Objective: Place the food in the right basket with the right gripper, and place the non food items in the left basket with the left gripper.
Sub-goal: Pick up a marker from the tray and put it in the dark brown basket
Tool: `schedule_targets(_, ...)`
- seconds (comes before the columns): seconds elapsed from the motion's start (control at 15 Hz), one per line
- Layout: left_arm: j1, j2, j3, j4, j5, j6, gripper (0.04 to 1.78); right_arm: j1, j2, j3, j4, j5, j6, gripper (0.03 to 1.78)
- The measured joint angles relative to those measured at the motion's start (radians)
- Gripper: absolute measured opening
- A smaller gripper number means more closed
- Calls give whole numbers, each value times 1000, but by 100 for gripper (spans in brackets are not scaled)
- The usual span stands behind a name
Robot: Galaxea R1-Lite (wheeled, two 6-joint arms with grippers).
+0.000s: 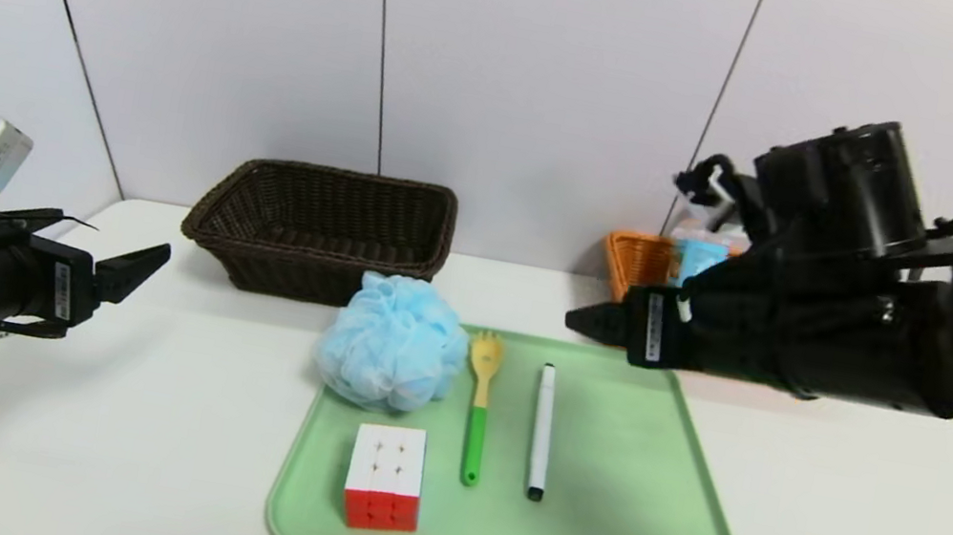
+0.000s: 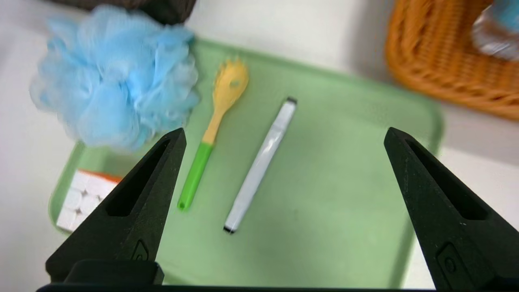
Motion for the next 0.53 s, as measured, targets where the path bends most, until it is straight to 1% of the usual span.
schedule_targets(0.13, -1, 0, 7, 0, 0, 0, 169, 18, 49, -5, 9, -1, 6, 169)
schedule_targets(0.33, 0, 0, 11, -1, 2, -2, 169, 27, 114, 1, 5, -3, 8, 169)
schedule_targets(0.4, 0, 0, 11, -2, 3, -3, 169, 27, 131, 3, 4, -8, 8, 169)
schedule_targets(0.53, 0, 0, 11, -2, 2, -4, 169, 30, 164, 3, 2, -33, 8, 169)
